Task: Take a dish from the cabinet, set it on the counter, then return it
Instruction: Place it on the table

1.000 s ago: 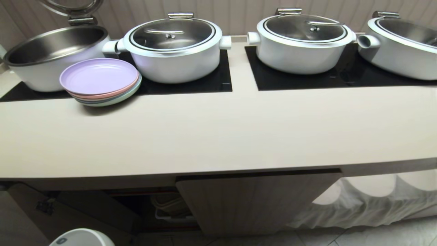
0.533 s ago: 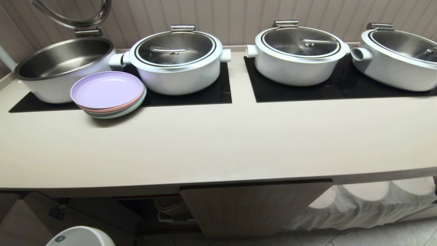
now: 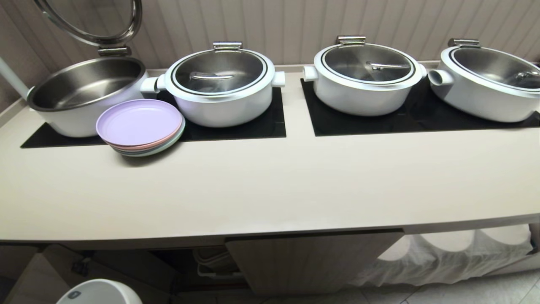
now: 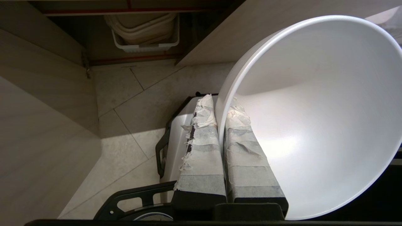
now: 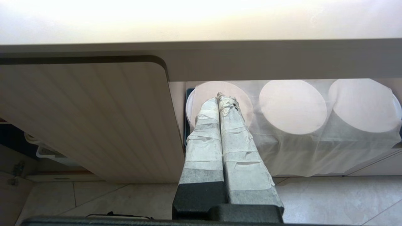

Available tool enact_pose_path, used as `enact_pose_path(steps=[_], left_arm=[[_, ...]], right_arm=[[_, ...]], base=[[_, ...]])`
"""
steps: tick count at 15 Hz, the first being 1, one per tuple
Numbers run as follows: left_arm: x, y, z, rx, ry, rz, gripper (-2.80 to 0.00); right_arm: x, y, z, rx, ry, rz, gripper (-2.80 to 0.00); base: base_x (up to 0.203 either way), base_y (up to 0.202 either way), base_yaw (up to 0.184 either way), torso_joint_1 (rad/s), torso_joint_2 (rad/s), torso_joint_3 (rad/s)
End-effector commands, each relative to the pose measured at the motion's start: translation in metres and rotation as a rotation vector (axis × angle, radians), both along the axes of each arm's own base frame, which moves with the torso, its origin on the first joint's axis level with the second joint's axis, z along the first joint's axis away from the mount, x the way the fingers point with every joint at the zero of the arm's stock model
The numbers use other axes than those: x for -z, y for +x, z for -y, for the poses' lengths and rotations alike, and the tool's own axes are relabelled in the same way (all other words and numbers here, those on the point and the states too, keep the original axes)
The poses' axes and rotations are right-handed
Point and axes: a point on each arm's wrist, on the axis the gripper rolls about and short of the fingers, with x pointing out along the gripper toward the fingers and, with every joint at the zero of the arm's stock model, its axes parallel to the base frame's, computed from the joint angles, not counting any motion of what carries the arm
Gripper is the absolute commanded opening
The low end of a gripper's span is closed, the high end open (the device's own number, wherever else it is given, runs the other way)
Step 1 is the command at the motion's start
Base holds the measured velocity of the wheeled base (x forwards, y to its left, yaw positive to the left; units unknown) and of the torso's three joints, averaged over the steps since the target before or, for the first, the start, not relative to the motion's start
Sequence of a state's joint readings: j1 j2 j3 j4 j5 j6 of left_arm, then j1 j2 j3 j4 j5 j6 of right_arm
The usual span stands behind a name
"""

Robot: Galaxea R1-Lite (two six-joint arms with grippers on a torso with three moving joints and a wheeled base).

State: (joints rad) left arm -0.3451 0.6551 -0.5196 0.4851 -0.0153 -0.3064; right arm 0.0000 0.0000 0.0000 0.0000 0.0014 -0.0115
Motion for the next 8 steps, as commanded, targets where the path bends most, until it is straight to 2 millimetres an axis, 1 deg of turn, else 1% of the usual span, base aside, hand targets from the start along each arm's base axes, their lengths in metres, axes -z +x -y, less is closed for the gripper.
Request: enact_pose_path(steps=[1,3,4,8], left_arm=[[0.0001,-0.0002,-0.0001,-0.001,-0.001,-0.003,-2.80],[0.0001,-0.0001,0.0000,-0.001,-0.001,-0.003,-2.80],[0.0001,0.0001,0.0000,-0.001,0.000,-0.004,-2.80],[-0.0028,0.0002,0.0001,-0.001,-0.003,0.003,-2.80]], right_arm=[[0.0000,0.0000,0.0000,0.000,-0.001,0.000,-2.80],[0.0000,0.0000,0.0000,0.000,-0.001,0.000,-2.80],[0.0000,0.0000,0.0000,0.000,-0.001,0.000,-2.80],[0.0000,0.0000,0.0000,0.000,0.001,0.000,-2.80]], base=[[0.000,0.000,0.000,0.159,-0.32,-0.173],[0.000,0.000,0.000,0.164,-0.31,-0.158],[0.000,0.000,0.000,0.056,-0.13,-0.051],[0.000,0.000,0.000,0.000,0.00,0.000]])
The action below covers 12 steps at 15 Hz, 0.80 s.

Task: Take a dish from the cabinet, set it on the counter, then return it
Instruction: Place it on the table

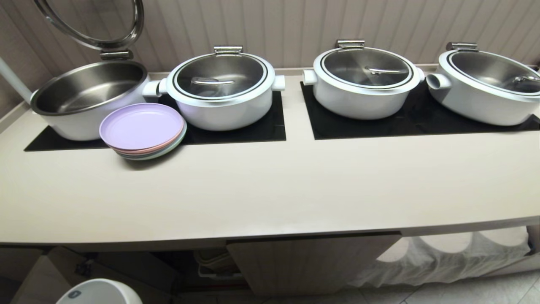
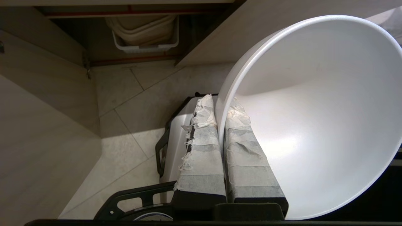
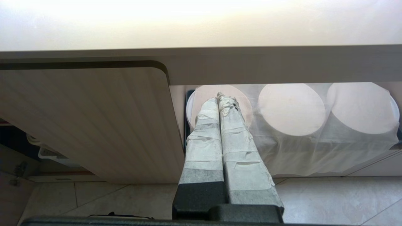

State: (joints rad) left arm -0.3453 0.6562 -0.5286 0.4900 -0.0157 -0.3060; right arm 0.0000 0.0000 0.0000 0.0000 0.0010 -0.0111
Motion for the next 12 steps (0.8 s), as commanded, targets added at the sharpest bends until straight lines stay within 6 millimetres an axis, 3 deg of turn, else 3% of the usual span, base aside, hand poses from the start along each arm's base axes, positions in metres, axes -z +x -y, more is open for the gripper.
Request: enact_pose_path(steps=[1,12], left_arm=[[-0.0014,0.0010,0.0003,-0.003,0.003,-0.011,-2.80],[0.0044,-0.0044,-0.0007,0.091,0.101,-0.064,-2.80]], right_arm=[[0.0000,0.0000,0.0000,-0.001,0.000,0.000,-2.80],[0.0000,0.0000,0.0000,-0.001,0.000,0.000,-2.80]], base=[[0.000,0.000,0.000,0.000,0.00,0.000],[0.000,0.000,0.000,0.000,0.00,0.000]])
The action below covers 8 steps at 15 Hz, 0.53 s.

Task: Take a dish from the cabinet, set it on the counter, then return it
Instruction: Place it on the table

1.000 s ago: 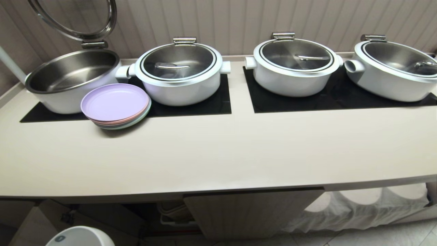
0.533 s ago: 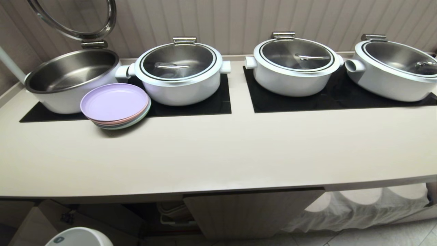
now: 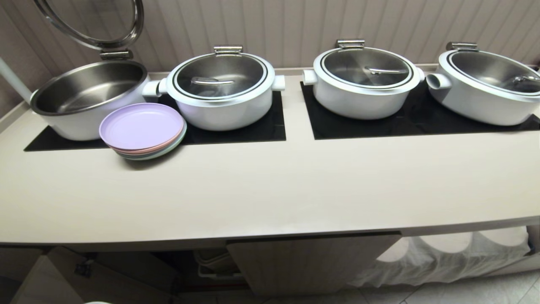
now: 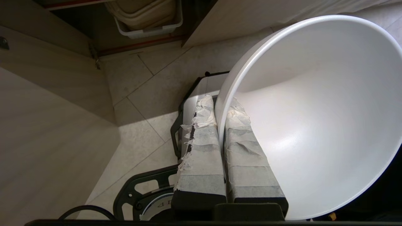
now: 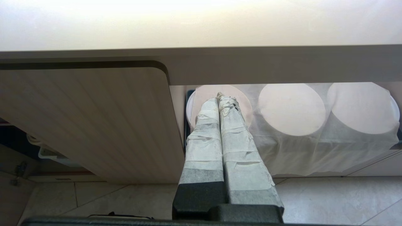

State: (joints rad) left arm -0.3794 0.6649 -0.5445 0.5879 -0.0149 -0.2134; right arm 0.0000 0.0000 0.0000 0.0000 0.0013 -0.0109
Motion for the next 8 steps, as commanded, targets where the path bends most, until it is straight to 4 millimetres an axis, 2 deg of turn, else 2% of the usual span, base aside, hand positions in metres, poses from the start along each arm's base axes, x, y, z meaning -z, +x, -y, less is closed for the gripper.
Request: enact_pose_path(steps=[1,8], left_arm=[[0.0012,-0.0002,-0.0001,0.000,0.002,-0.009,-2.80],[0.0029,-0.0004,-0.0004,-0.009,0.012,-0.023,-2.80]], right_arm=[[0.0000,0.0000,0.0000,0.000,-0.001,0.000,-2.80],[0.0000,0.0000,0.0000,0.000,-0.001,0.000,-2.80]], base=[[0.000,0.000,0.000,0.000,0.00,0.000],[0.000,0.000,0.000,0.000,0.00,0.000]])
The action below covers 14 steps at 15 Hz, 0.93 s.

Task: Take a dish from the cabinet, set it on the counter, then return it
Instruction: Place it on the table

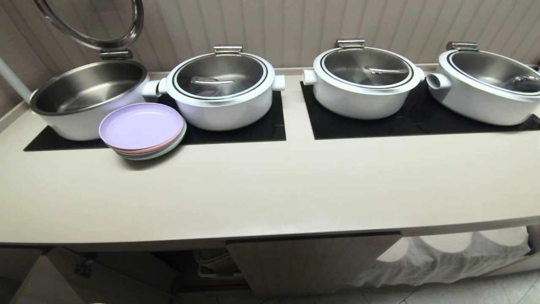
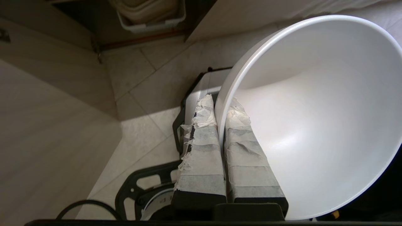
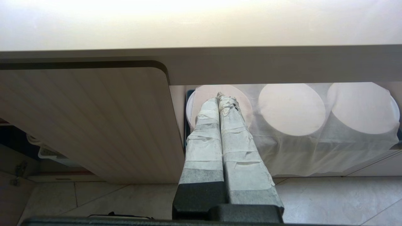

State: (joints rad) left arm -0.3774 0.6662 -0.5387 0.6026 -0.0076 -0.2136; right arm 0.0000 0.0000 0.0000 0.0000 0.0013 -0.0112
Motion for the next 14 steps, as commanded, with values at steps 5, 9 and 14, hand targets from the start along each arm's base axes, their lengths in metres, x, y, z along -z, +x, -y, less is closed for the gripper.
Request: enact_pose_path(steps=[5,9,14], left_arm=[[0.0026,-0.0031,-0.0012,0.000,0.013,-0.033,-2.80],[0.0027,-0.0029,-0.0011,0.008,0.016,-0.033,-2.80],[0.0022,-0.0021,-0.0007,0.010,0.015,-0.036,-2.80]], right_arm=[[0.0000,0.0000,0.0000,0.000,-0.001,0.000,-2.80],[0.0000,0.0000,0.0000,0.000,0.000,0.000,-2.80],[0.0000,0.0000,0.0000,0.000,-0.001,0.000,-2.80]], base=[[0.000,0.000,0.000,0.000,0.00,0.000],[0.000,0.000,0.000,0.000,0.00,0.000],[0.000,0.000,0.000,0.000,0.00,0.000]])
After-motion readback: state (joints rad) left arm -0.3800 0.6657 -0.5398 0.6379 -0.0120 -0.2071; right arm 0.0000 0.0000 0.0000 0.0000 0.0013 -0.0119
